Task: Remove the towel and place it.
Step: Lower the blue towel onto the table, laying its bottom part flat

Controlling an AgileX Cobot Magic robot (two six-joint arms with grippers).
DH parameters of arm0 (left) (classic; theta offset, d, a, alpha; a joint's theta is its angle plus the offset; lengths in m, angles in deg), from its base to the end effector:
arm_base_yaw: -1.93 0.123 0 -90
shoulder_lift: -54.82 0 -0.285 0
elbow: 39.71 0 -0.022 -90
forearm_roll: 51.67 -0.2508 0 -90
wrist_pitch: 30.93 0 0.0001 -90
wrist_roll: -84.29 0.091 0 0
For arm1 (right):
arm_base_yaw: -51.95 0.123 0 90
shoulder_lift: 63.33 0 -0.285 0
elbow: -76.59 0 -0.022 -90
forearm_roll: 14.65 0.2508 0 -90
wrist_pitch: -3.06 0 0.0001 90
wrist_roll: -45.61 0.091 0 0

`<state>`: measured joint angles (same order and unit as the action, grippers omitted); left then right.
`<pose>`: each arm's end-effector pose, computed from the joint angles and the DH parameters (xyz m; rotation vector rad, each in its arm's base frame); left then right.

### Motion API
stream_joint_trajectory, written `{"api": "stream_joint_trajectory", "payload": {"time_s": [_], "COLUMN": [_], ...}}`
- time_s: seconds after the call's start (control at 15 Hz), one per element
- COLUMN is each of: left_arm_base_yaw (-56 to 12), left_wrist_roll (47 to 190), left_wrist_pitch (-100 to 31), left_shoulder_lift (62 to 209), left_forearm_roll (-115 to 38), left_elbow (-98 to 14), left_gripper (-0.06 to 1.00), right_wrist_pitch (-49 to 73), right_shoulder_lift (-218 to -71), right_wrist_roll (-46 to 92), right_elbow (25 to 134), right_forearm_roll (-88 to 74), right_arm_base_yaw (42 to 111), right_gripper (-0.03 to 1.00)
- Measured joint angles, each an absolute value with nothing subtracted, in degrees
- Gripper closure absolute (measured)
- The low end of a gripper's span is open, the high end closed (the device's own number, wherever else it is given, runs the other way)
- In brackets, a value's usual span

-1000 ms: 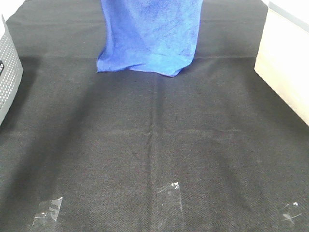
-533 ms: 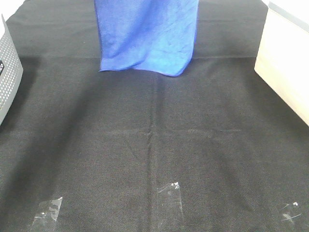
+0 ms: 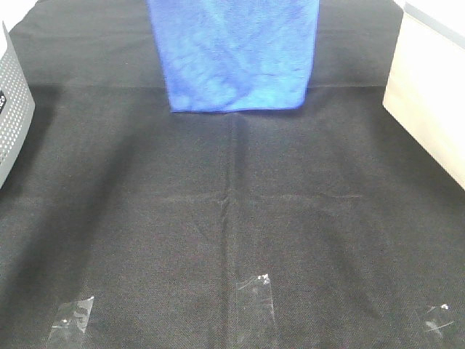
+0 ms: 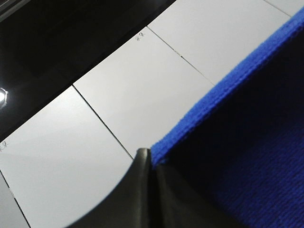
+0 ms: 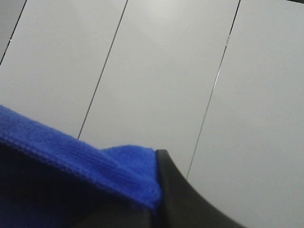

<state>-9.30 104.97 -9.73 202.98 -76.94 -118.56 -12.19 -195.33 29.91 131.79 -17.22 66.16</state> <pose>0.5249 -0.1185 0.4403 0.5400 0.7092 0.4736 0.4941 0.1262 0.4567 -0.3099 1.0290 -0.0561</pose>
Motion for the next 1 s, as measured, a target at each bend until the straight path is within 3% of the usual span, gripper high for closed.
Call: {"api": "stream_joint_trajectory", "payload": {"time_s": [0.6,1.0], "left_arm_base_yaw": [-8.38,-8.55], "left_wrist_roll": [102.97,95.69], "left_wrist_pitch": [-9.78,-20.79], "left_shoulder_lift": [202.98,202.98], "left_forearm_roll": [-77.11,-77.11], "left_elbow": [-118.56,-118.56], "left_gripper": [0.94,0.94], "right_wrist_pitch": [-9.78,7.52], "right_shoulder_lift": [-196.19,-196.19], "right_wrist_roll": [31.86,34.38], "right_elbow": [131.79,131.79], "right_forearm_roll": [-17.45,-14.65], "right_arm_base_yaw": [66.22,66.28], "right_gripper": [0.96,0.96]}}
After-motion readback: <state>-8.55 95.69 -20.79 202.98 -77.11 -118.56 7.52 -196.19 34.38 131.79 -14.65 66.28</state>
